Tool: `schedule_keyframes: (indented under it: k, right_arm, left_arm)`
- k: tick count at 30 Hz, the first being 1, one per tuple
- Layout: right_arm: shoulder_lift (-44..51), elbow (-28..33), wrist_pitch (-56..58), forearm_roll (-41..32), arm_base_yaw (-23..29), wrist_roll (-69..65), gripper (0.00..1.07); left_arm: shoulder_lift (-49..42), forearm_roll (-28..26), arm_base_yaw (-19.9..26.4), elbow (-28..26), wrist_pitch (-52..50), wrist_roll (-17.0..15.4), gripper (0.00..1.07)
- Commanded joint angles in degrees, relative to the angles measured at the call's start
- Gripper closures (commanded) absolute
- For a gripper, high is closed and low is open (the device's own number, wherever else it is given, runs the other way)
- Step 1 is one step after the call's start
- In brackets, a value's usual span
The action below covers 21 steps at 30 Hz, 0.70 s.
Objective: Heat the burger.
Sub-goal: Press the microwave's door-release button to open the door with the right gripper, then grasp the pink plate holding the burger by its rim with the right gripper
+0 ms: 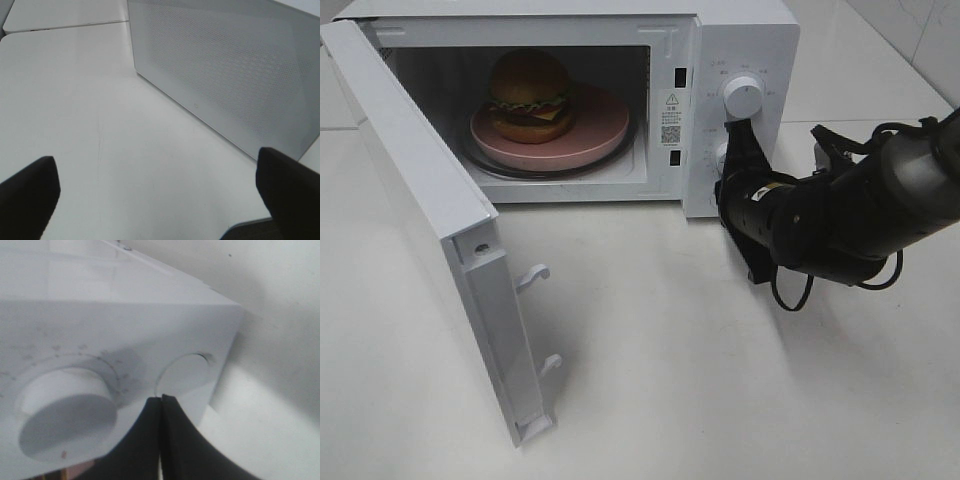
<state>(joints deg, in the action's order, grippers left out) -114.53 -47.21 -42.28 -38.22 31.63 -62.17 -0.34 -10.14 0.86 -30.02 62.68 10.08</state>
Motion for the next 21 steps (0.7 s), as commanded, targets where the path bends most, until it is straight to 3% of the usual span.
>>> schedule_keyframes:
  k: [1, 9, 21]
  right_arm:
    - [1.6, 0.8, 4.58, -0.29, -0.11, 3.5, 1.07]
    - [6.13, 4.01, 11.92, -0.23, -0.11, 14.61, 1.07]
    - [15.7, 4.47, 31.57, 0.23, -0.23, 48.82, 1.04]
  left_arm:
    - [-0.92, 0.0, -0.23, 0.11, -0.86, -0.46, 0.07]
    - [-0.92, 0.0, -0.23, 0.11, -0.86, -0.46, 0.07]
    - [-0.92, 0.0, -0.23, 0.11, -0.86, -0.46, 0.07]
